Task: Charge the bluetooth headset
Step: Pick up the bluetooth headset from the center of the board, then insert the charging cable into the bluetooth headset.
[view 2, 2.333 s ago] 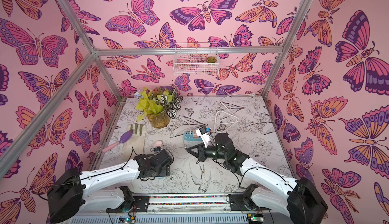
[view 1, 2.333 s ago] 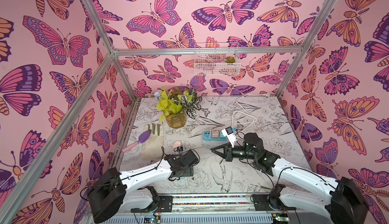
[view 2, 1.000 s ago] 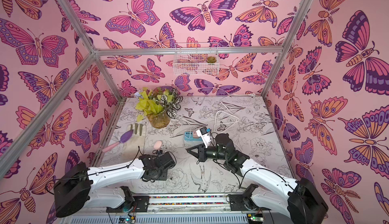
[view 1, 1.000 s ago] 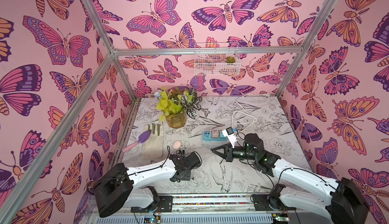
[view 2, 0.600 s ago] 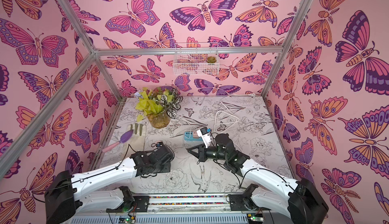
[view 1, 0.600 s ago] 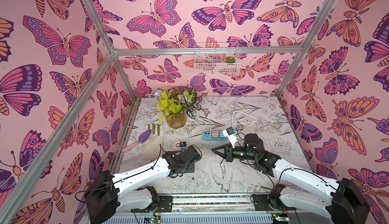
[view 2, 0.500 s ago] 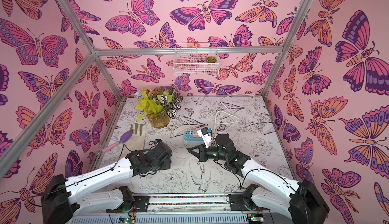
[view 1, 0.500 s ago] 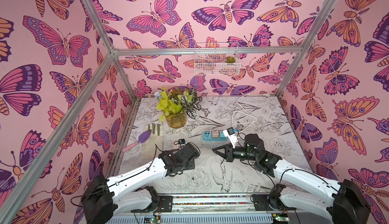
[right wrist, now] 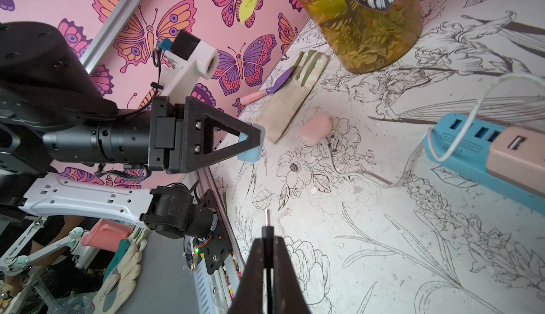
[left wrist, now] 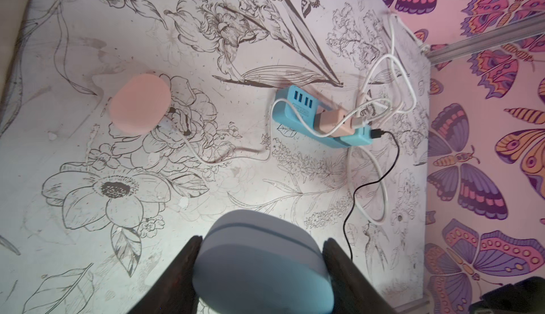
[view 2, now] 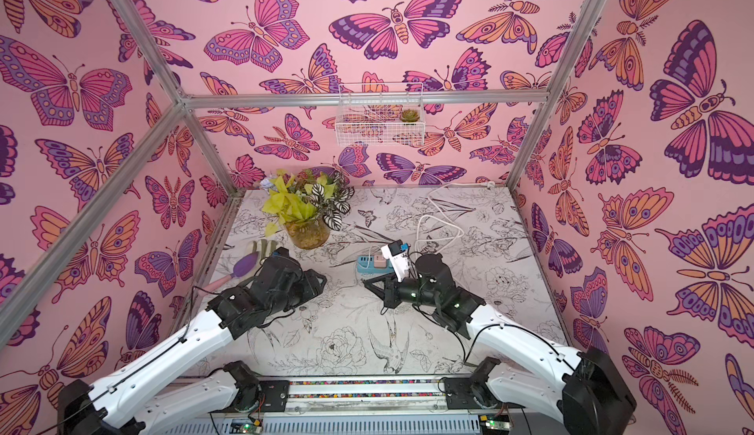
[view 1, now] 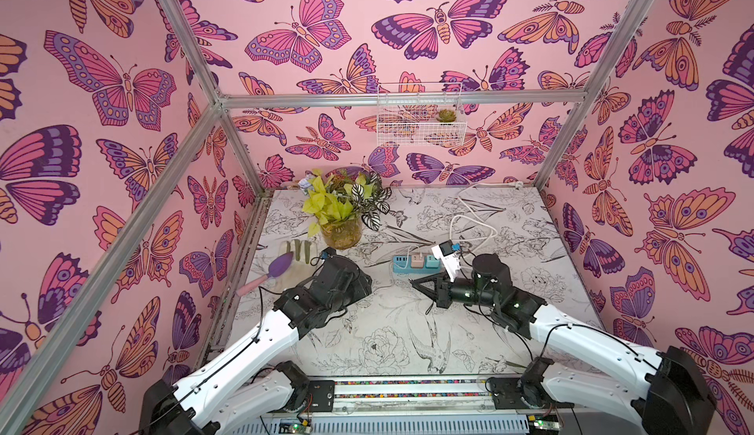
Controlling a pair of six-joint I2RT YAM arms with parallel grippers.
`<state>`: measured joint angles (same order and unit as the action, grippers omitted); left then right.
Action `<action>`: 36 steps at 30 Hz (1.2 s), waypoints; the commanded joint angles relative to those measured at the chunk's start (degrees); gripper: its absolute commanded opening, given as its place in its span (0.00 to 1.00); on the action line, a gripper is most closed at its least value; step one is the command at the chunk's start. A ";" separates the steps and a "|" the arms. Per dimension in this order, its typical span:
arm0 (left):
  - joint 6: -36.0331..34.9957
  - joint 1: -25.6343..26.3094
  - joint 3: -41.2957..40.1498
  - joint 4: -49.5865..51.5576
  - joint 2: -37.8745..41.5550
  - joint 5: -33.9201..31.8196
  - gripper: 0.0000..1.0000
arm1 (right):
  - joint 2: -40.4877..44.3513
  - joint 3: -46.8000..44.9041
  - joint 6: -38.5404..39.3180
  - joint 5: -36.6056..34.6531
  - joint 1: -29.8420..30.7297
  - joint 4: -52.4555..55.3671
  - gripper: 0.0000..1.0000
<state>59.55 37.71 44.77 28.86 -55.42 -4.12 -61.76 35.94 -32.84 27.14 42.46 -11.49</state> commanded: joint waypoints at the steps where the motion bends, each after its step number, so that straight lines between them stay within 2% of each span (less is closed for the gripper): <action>1: 4.38 -1.75 0.74 -4.64 -0.15 3.92 0.21 | -0.79 3.26 3.35 -1.21 -0.27 2.37 0.00; 12: 15.42 -3.37 0.02 -15.61 -0.39 9.82 0.20 | -2.79 6.56 7.79 -2.41 0.35 2.08 0.00; 19: 21.13 -3.35 -0.48 -21.74 -1.81 14.14 0.20 | -4.29 7.55 12.96 -8.77 5.55 2.07 0.00; 29: 27.17 -2.82 -2.69 -27.11 -1.84 16.61 0.19 | -5.27 5.16 13.08 -14.07 7.79 -6.02 0.00; 36: 30.39 -2.56 -3.92 -29.29 -1.85 17.13 0.19 | -6.35 5.19 16.99 -19.40 10.66 -7.32 0.00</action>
<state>87.77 34.94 42.09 2.39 -57.32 12.23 -67.75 41.43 -18.72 11.70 51.92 -16.36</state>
